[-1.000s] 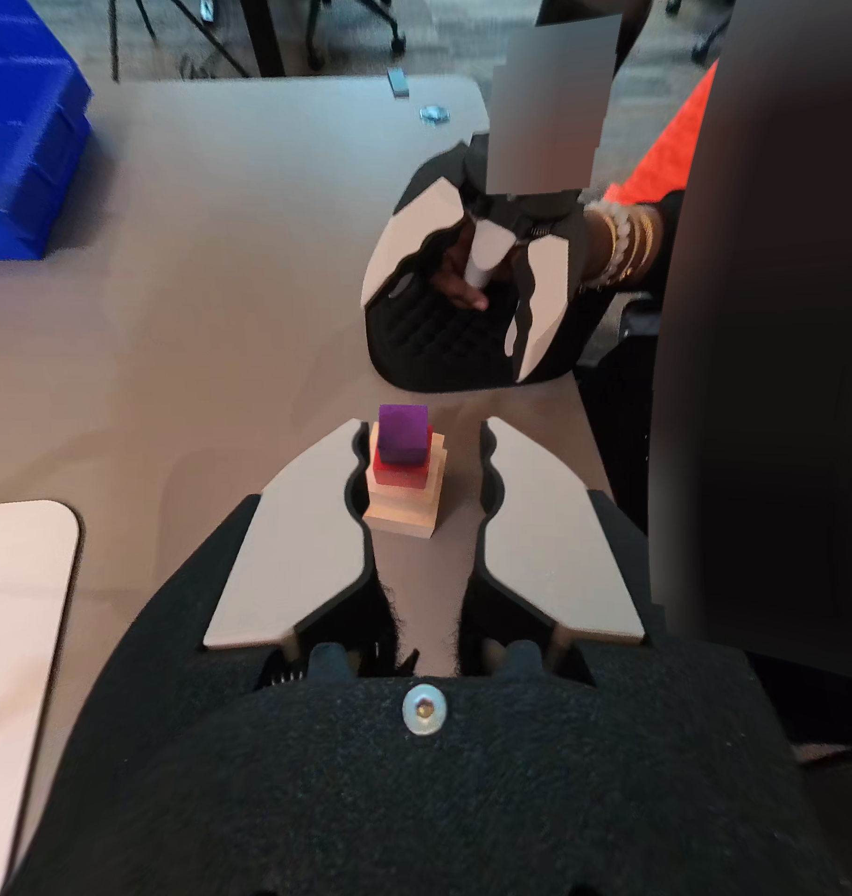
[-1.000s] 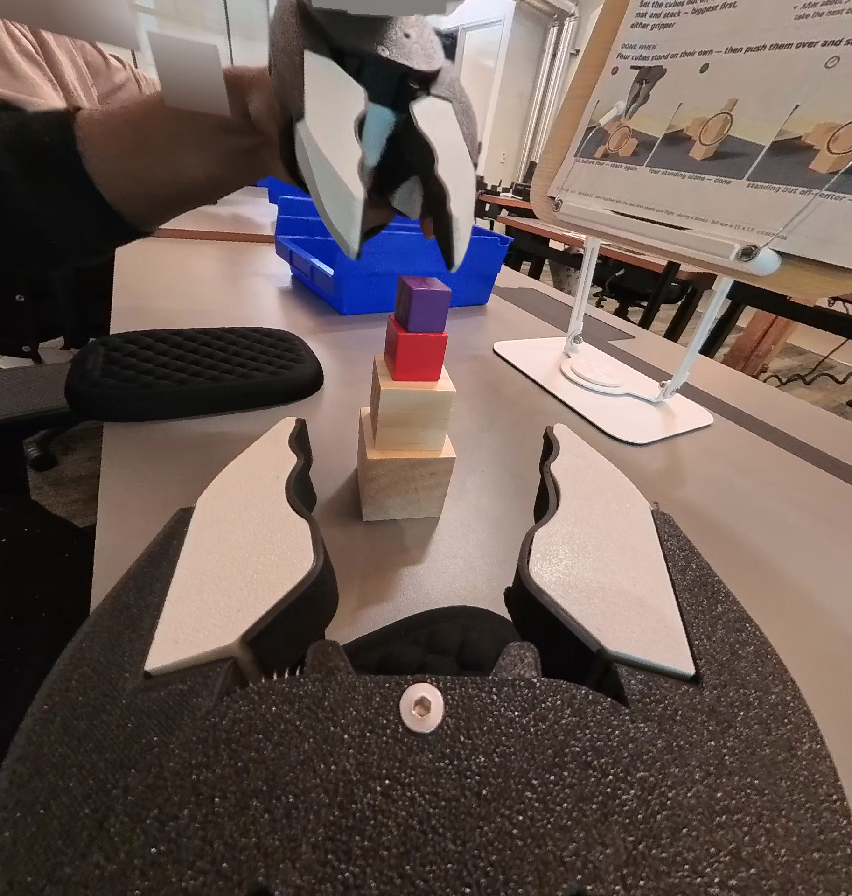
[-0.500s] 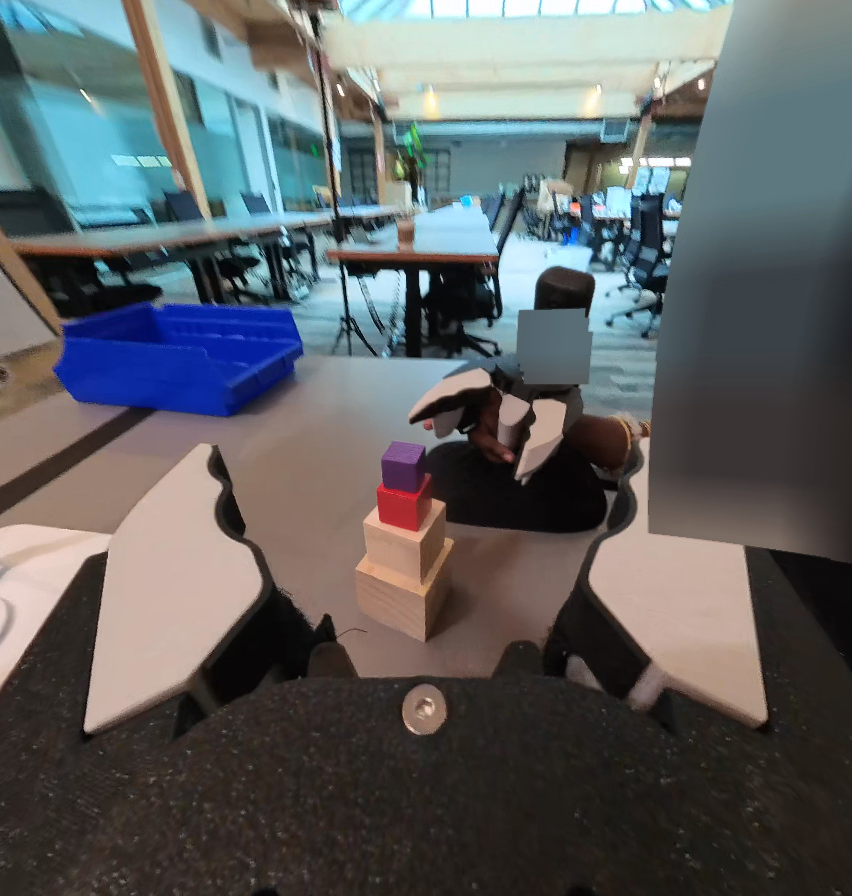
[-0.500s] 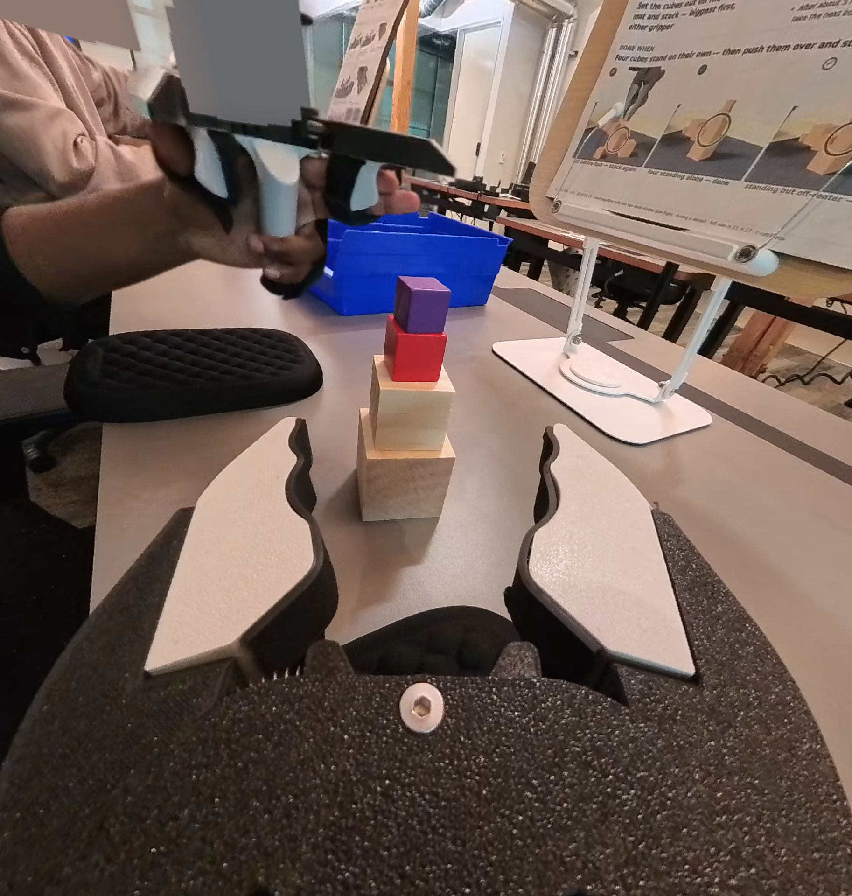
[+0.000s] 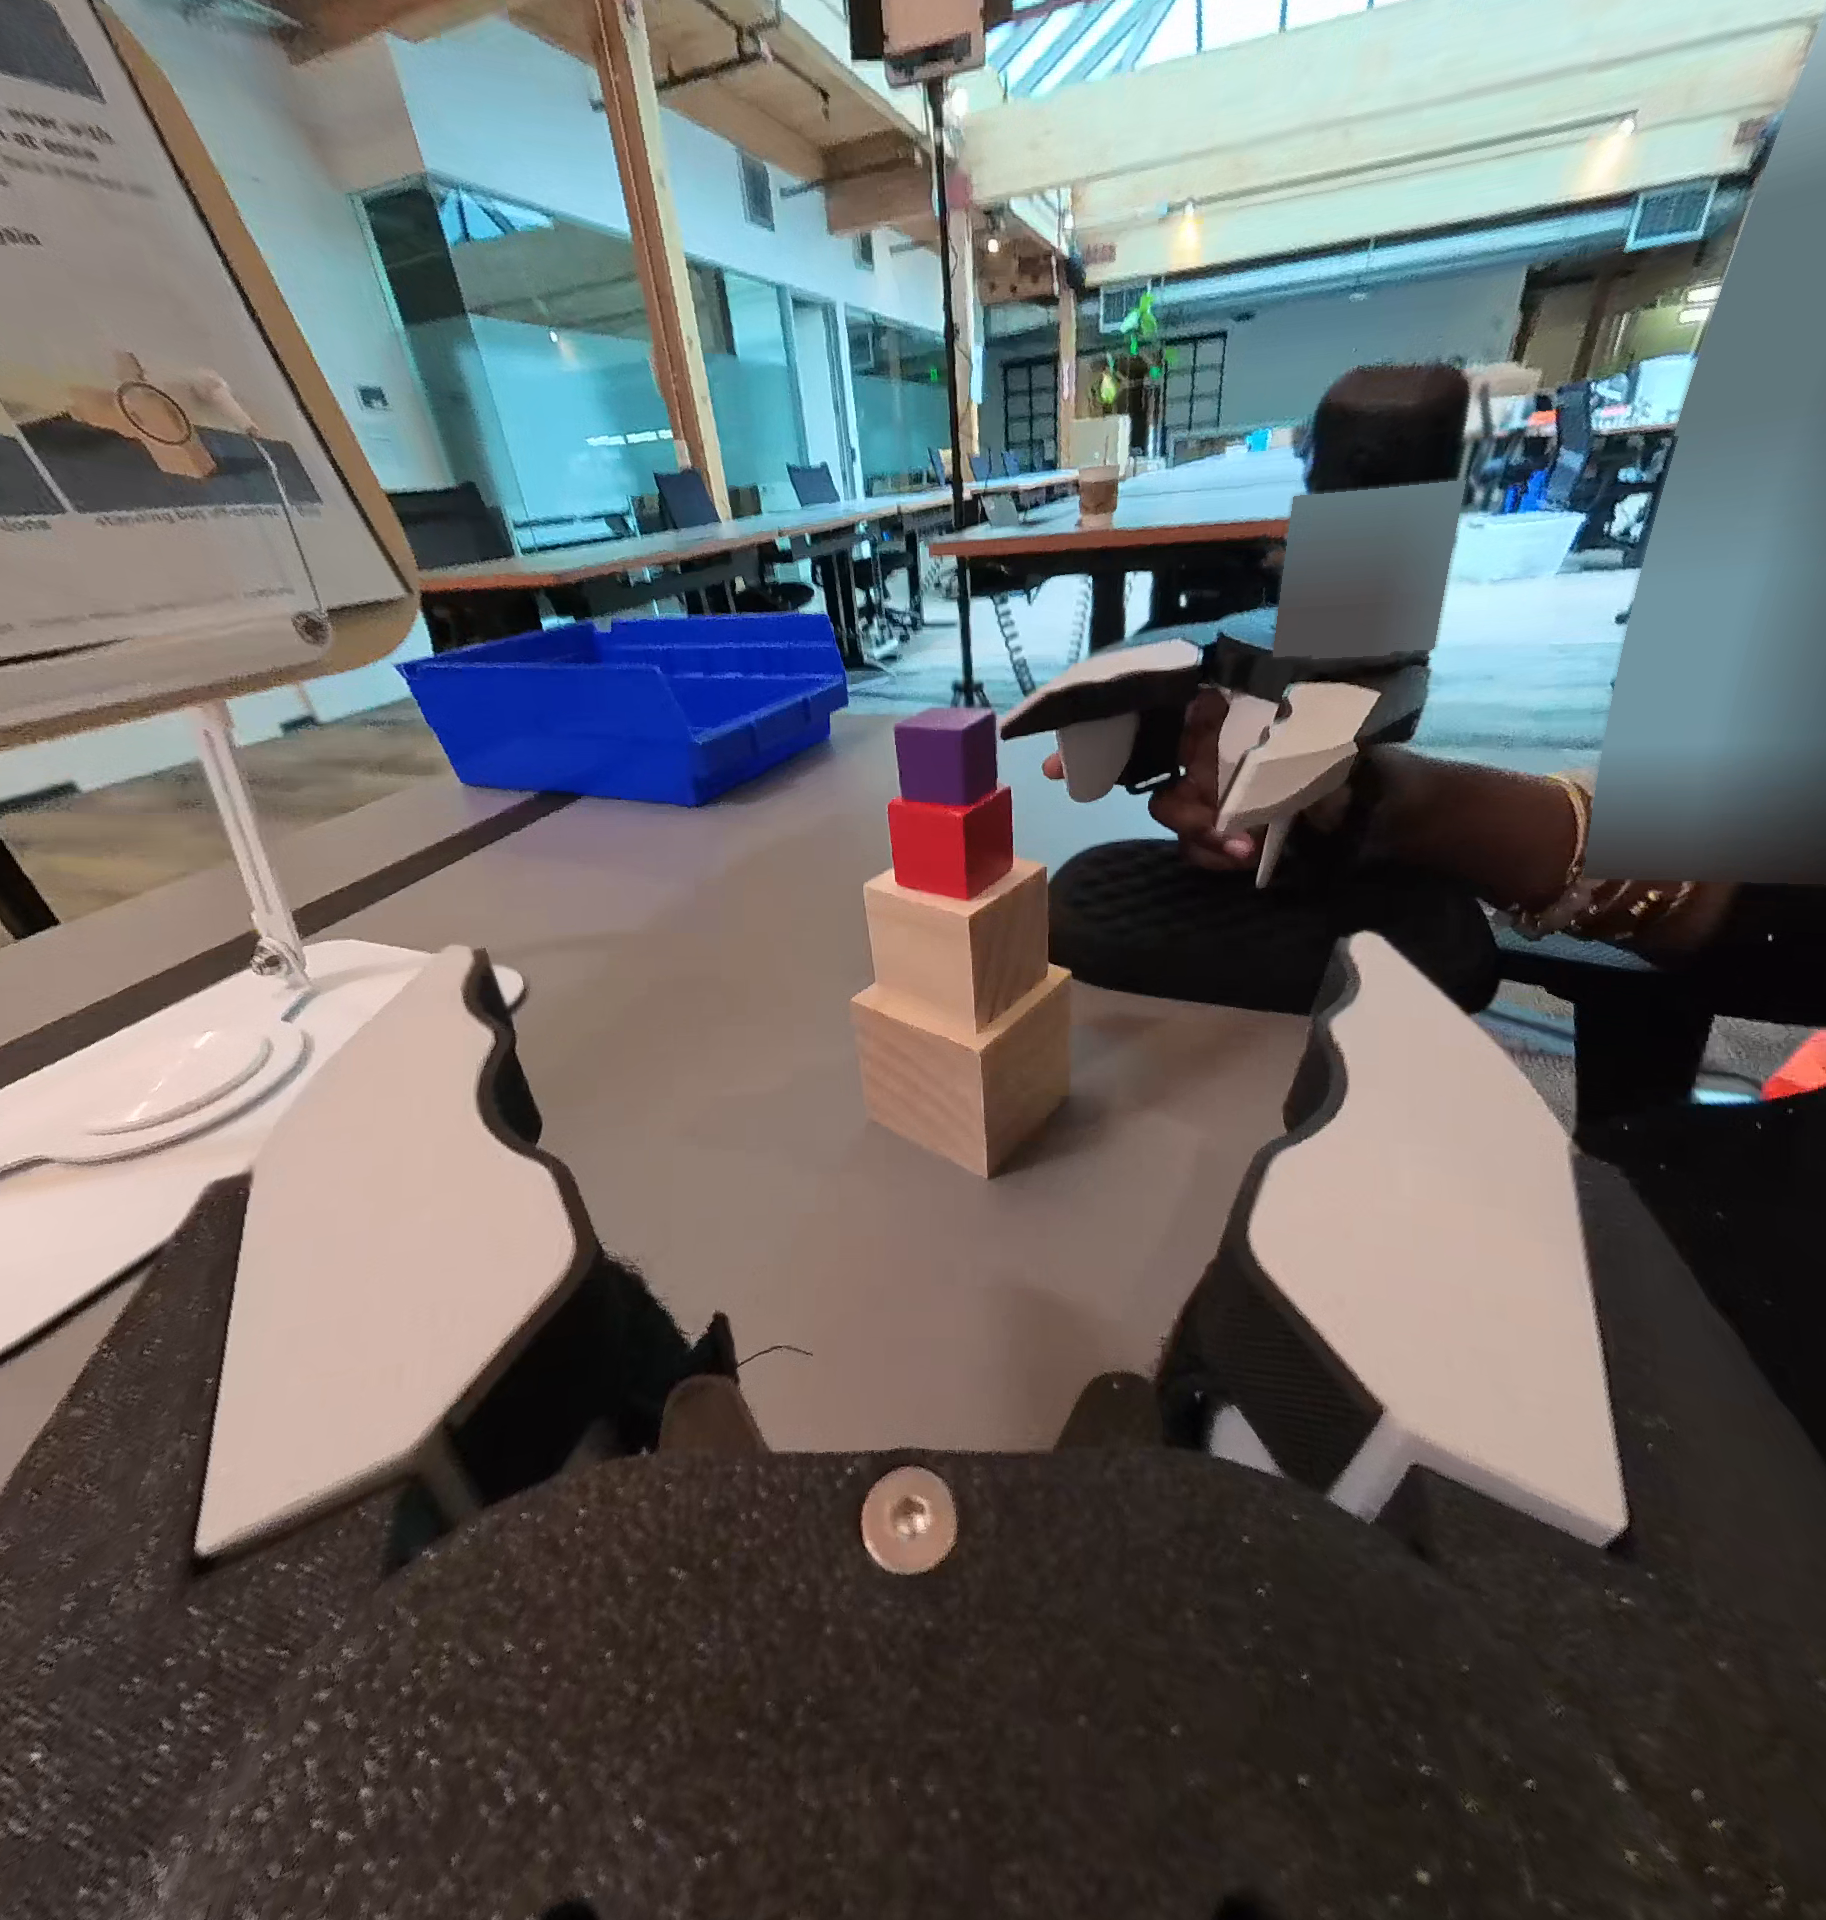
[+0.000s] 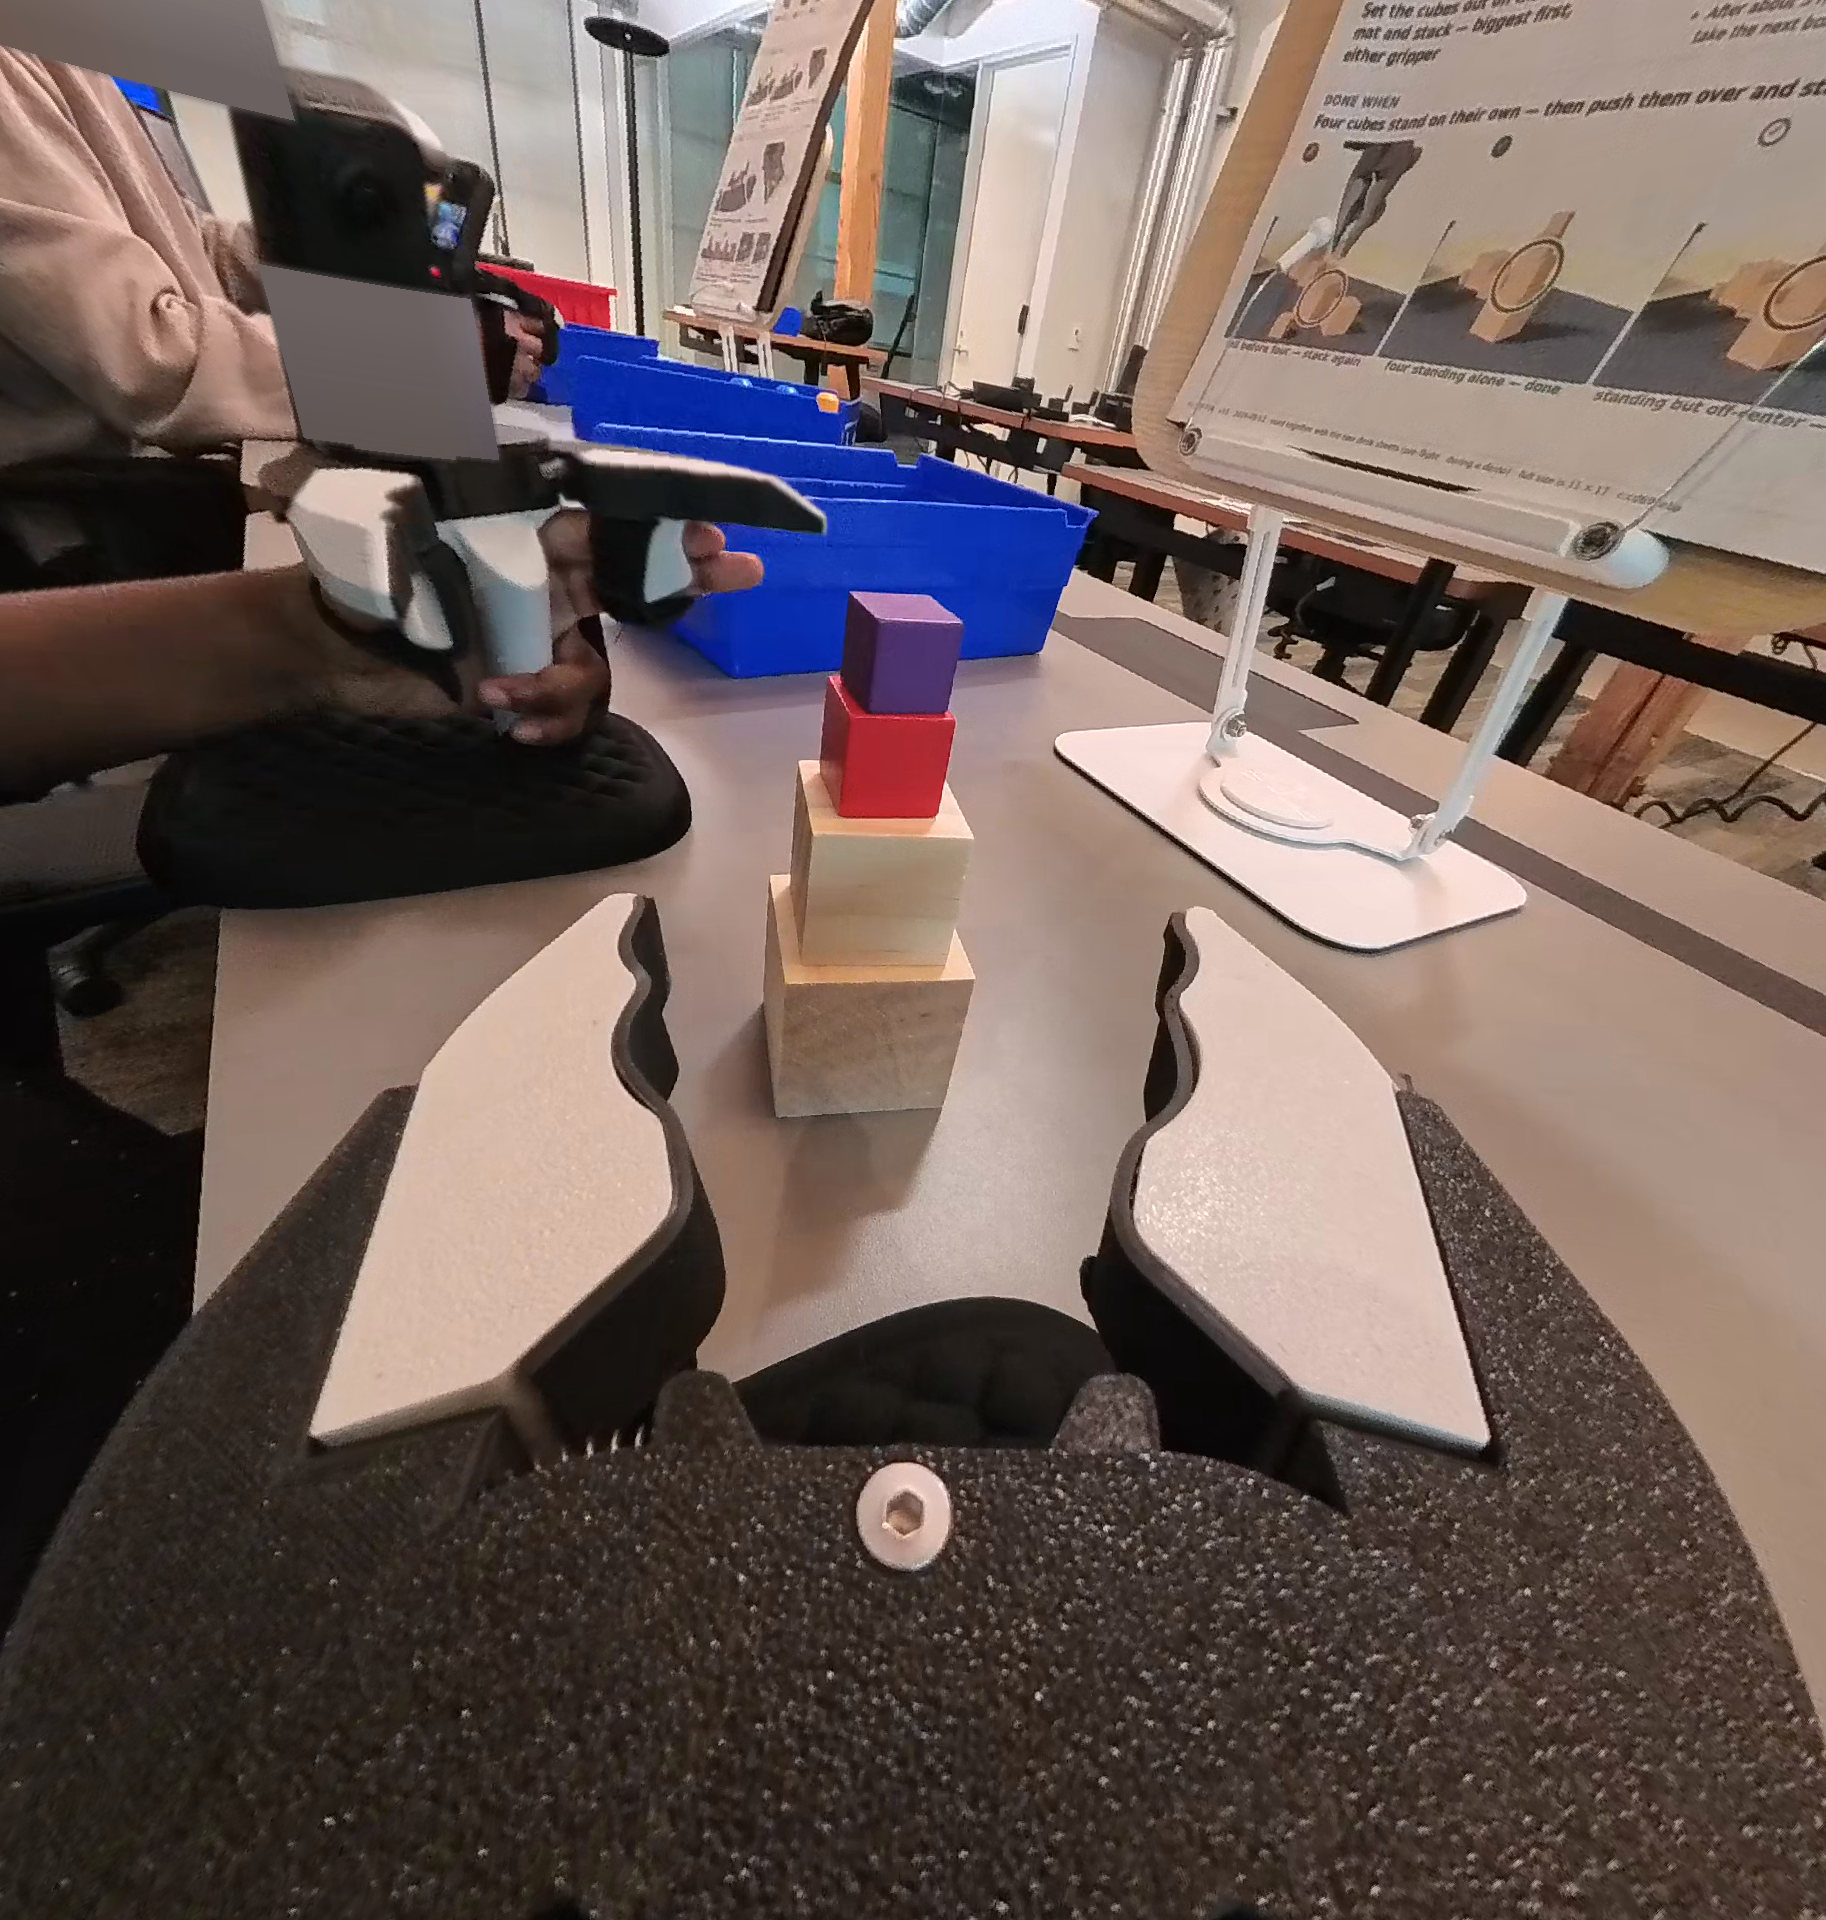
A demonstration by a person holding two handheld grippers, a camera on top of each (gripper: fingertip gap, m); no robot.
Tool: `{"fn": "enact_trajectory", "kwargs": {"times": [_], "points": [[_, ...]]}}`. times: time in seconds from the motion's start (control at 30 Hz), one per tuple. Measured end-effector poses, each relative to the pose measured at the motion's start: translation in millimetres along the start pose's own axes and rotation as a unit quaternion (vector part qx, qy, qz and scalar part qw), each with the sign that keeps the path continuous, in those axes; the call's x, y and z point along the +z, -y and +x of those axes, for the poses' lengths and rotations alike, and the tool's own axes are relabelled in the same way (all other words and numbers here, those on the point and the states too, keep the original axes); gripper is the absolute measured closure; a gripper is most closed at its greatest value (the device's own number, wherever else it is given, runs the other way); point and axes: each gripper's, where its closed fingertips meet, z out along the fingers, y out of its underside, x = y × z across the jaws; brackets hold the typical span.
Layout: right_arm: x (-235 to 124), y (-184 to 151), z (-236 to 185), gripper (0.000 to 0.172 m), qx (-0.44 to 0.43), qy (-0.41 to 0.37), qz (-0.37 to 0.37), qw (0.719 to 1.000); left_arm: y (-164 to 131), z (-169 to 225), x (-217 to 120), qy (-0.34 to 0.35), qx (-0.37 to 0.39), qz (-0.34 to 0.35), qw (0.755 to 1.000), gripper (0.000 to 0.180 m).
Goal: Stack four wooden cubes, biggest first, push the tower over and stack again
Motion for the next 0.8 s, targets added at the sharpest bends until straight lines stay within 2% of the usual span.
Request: {"fn": "enact_trajectory", "kwargs": {"times": [0.3, 0.33, 0.37, 0.43, 0.47, 0.6, 0.8], "points": [[3, -4, 3, 0.082, 0.009, -0.007, -0.019, 1.0, -3, -1, -3, 0.004, -0.002, 0.006, 1.0, 0.04], [4, -4, 4, 0.087, 0.012, -0.007, -0.025, 1.0, -3, 0, -4, 0.005, 0.0, 0.007, 1.0, 0.041], [5, -4, 4, 0.105, 0.013, -0.004, -0.03, 0.999, -3, 0, -4, 0.006, 0.004, 0.008, 1.0, 0.043], [7, -4, 2, 0.16, 0.002, 0.002, -0.043, 0.999, -4, 1, -4, 0.007, 0.009, 0.006, 1.0, 0.044], [9, -6, 0, 0.172, -0.003, 0.008, -0.054, 0.998, -4, 1, -3, 0.007, 0.01, 0.005, 1.0, 0.044], [25, -23, -7, 0.172, 0.01, 0.04, -0.136, 0.99, -6, 0, -3, 0.002, 0.0, 0.002, 1.0, 0.044], [43, -30, -6, 0.172, 0.033, 0.048, -0.179, 0.982, -3, -3, -5, 0.007, -0.012, 0.014, 1.0, 0.044]]}}
